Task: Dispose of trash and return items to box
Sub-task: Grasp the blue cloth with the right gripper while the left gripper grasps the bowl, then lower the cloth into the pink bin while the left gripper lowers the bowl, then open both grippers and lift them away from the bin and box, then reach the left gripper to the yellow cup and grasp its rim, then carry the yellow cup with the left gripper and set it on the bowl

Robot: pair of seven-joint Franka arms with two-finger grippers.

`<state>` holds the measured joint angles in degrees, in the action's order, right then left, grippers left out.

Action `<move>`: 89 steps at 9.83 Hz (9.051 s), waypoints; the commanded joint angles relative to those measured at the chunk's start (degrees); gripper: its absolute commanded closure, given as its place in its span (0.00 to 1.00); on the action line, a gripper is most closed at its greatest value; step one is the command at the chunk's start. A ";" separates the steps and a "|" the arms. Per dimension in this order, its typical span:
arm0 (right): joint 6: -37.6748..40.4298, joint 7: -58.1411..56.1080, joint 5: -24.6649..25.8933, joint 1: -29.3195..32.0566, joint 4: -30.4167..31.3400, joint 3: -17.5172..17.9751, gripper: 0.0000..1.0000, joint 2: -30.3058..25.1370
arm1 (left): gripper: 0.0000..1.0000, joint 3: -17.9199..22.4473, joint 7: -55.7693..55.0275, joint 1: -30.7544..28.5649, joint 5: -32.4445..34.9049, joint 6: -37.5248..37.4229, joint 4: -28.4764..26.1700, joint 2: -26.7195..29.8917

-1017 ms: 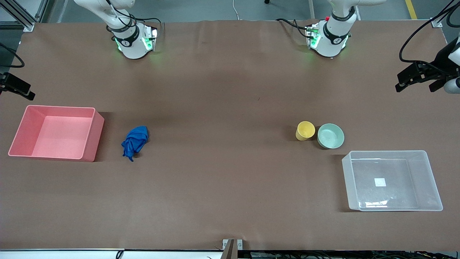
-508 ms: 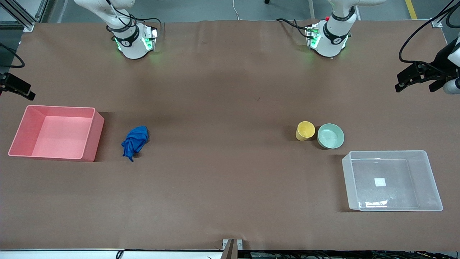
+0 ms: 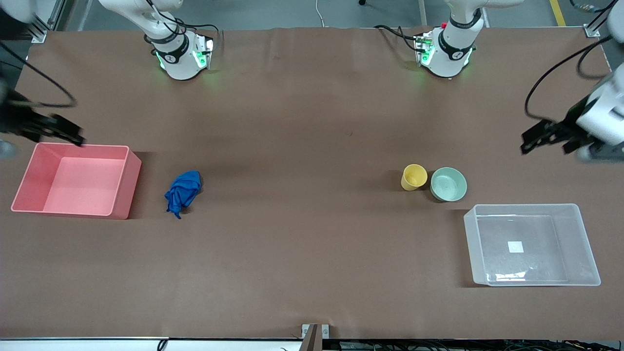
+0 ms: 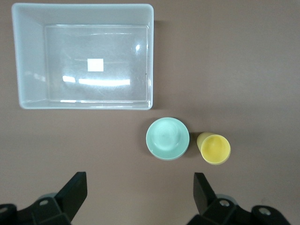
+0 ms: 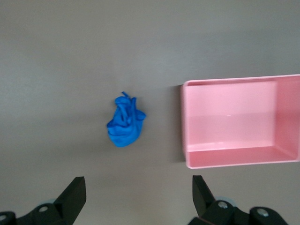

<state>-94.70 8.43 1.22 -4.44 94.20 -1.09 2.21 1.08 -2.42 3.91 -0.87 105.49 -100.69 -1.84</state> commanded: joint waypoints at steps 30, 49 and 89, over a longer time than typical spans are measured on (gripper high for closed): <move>-30.43 -32.40 1.24 25.43 19.68 -0.14 0.96 12.63 | 1.00 12.72 30.19 -2.06 -15.12 19.49 19.87 -39.25; -3.11 -7.82 0.98 9.19 -0.28 0.30 0.00 3.24 | 0.00 -7.30 -0.02 -1.45 1.22 13.41 -17.85 2.55; 9.09 -9.58 0.19 5.15 -6.66 -4.88 0.00 -3.70 | 0.00 11.40 27.12 -2.33 -14.51 20.13 19.40 -34.16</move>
<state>-85.92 -0.96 1.31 1.66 86.78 -5.14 -0.27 12.30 23.80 1.02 -14.94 128.55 -78.53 -41.37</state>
